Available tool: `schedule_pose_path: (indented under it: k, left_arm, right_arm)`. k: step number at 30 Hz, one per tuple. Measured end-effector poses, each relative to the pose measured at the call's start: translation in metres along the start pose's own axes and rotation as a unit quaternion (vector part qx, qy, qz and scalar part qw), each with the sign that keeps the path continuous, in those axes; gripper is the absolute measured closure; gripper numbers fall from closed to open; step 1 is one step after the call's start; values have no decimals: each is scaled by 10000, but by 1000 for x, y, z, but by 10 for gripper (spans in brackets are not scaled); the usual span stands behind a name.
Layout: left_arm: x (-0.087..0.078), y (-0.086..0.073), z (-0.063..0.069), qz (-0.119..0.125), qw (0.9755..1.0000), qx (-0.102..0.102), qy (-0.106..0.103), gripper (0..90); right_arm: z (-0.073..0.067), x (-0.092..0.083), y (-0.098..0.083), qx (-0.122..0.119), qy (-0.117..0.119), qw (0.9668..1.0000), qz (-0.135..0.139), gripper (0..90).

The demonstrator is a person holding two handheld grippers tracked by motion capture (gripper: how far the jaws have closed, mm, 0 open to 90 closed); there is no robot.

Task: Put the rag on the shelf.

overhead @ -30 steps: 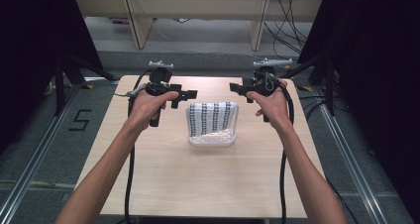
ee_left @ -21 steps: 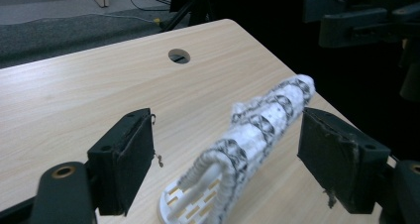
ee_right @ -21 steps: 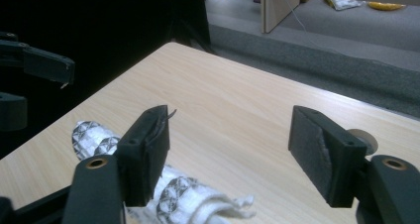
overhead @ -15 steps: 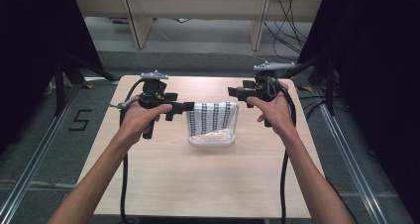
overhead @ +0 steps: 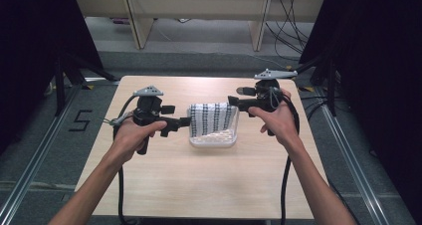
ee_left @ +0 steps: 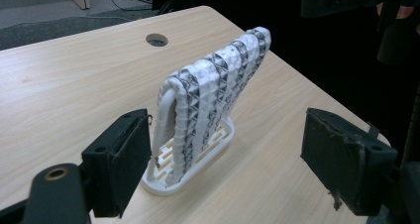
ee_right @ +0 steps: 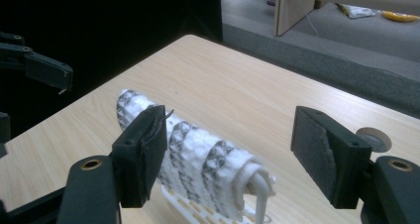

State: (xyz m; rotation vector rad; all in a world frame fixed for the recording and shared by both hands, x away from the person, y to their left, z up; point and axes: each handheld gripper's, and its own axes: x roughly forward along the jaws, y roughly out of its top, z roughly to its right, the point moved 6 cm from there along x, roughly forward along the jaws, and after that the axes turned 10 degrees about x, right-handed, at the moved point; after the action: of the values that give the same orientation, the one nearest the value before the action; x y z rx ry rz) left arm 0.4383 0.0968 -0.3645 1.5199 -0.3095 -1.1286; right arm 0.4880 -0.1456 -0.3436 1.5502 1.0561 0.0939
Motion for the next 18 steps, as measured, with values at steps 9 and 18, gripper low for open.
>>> schedule_pose_path:
  k: [9,18]
  left_arm:
    - [-9,-19,15,63,9999,89,-79,182]
    - [-13,-41,25,41,9998,164,-141,182]
  right_arm:
    - [-6,-11,-13,-110,75,9999,11,306]
    - [-4,-21,-28,-79,79,9999,37,302]
